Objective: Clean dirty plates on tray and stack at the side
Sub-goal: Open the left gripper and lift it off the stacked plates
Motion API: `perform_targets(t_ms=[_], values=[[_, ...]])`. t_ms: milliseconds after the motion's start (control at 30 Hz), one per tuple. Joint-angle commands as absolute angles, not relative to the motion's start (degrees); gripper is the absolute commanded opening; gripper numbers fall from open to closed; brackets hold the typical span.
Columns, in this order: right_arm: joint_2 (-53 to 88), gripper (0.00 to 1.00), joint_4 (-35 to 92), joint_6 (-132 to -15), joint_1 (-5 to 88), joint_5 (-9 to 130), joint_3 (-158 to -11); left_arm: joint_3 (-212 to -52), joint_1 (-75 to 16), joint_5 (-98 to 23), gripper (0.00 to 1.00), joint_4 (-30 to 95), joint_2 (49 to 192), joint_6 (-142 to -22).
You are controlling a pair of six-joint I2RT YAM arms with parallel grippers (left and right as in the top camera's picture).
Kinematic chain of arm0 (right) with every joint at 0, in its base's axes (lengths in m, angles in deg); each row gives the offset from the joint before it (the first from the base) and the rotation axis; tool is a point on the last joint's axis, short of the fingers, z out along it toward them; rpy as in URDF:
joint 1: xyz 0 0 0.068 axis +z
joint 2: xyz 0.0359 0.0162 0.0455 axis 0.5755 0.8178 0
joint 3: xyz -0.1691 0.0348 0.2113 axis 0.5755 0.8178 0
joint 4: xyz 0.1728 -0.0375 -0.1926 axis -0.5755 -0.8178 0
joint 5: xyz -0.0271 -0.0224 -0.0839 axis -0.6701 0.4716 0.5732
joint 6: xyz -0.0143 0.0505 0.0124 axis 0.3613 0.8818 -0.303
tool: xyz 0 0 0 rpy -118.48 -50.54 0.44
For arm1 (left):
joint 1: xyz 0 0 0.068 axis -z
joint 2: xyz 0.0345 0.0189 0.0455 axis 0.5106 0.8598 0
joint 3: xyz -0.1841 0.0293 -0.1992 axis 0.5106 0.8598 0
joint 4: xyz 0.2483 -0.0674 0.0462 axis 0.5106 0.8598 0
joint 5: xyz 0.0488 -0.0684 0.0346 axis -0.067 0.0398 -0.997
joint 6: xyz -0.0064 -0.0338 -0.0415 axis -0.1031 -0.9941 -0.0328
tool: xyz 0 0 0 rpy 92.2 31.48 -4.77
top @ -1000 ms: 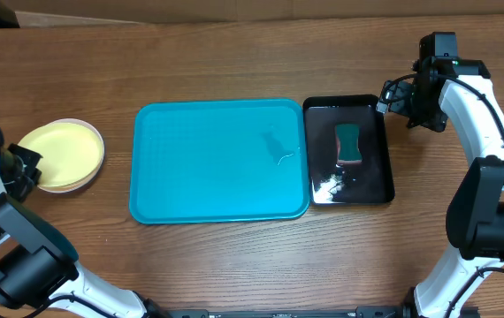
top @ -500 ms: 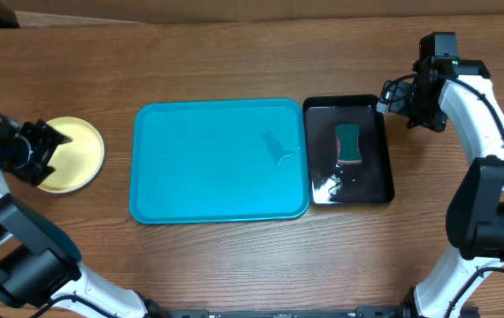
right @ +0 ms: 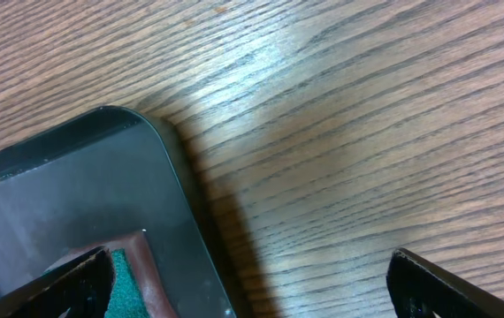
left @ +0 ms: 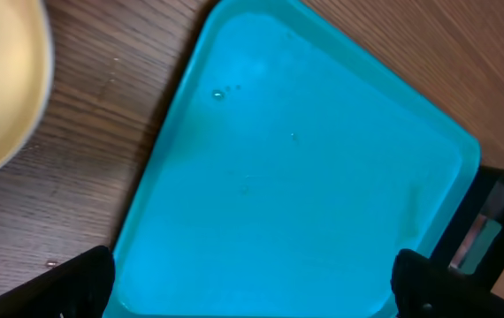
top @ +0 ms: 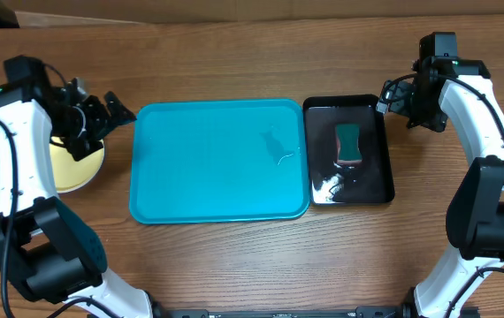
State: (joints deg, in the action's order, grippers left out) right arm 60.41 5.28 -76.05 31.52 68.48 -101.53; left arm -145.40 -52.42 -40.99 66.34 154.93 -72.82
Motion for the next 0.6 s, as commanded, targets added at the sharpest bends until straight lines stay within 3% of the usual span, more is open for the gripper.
perform_targets(t_ms=[0,567], values=[[60.01,1.00,5.63,-75.76,31.36,68.22,-102.32,-146.41,-51.15,-41.75,1.00,66.19,153.66,-71.33],[60.01,1.00,5.63,-75.76,31.36,68.22,-102.32,-146.41,-50.54,-41.80,1.00,66.14,153.66,-71.33]])
